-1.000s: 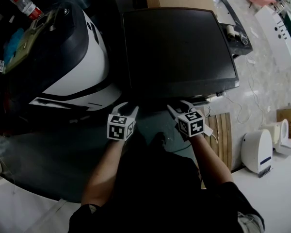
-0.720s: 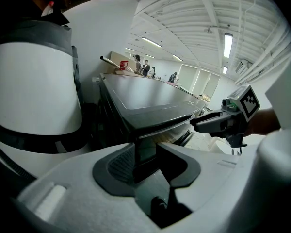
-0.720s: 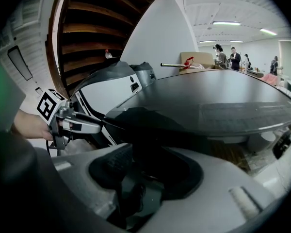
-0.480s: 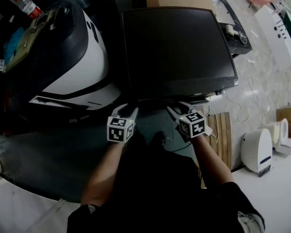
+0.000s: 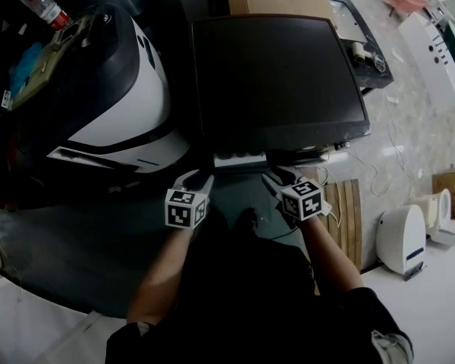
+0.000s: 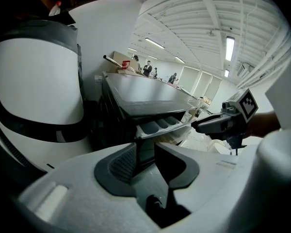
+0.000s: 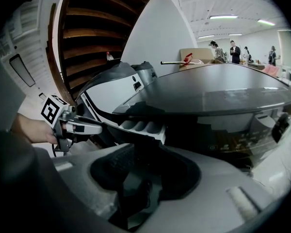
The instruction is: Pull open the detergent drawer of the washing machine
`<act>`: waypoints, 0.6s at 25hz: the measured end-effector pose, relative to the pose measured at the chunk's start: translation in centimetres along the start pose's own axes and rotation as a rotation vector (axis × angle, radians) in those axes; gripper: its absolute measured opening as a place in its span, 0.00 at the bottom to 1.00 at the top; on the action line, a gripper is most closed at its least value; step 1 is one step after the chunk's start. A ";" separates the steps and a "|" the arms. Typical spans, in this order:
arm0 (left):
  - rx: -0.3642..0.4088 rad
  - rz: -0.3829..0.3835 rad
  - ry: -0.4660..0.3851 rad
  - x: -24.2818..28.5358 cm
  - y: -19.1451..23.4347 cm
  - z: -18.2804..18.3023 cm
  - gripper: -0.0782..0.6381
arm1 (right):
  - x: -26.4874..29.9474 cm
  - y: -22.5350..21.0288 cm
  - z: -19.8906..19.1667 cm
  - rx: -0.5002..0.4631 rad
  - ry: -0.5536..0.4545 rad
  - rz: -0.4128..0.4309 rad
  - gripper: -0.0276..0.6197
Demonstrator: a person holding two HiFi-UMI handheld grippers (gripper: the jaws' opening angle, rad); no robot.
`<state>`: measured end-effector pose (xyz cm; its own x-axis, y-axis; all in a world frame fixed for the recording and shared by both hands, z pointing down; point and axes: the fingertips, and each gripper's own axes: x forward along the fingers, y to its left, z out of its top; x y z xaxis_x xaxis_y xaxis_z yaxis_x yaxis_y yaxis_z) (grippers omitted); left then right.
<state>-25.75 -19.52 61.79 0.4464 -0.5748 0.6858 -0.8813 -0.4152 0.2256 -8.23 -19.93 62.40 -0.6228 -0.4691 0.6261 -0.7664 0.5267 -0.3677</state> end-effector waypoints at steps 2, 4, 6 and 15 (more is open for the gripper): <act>0.012 -0.002 0.007 0.0 0.0 0.1 0.28 | -0.1 -0.4 0.2 -0.008 0.004 -0.007 0.24; 0.034 -0.004 0.007 0.1 0.0 0.4 0.28 | 0.0 -0.6 0.6 -0.023 0.000 -0.014 0.23; 0.052 -0.008 0.009 0.3 -0.1 0.4 0.30 | 0.2 -0.7 0.9 -0.041 -0.005 -0.018 0.23; 0.025 0.006 0.005 -0.5 -0.8 -0.7 0.25 | -0.9 0.0 -0.5 -0.050 -0.017 -0.027 0.20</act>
<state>-25.38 -18.42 61.81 0.4404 -0.5739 0.6904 -0.8797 -0.4296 0.2040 -7.55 -19.17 62.18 -0.6047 -0.4952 0.6238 -0.7746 0.5480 -0.3158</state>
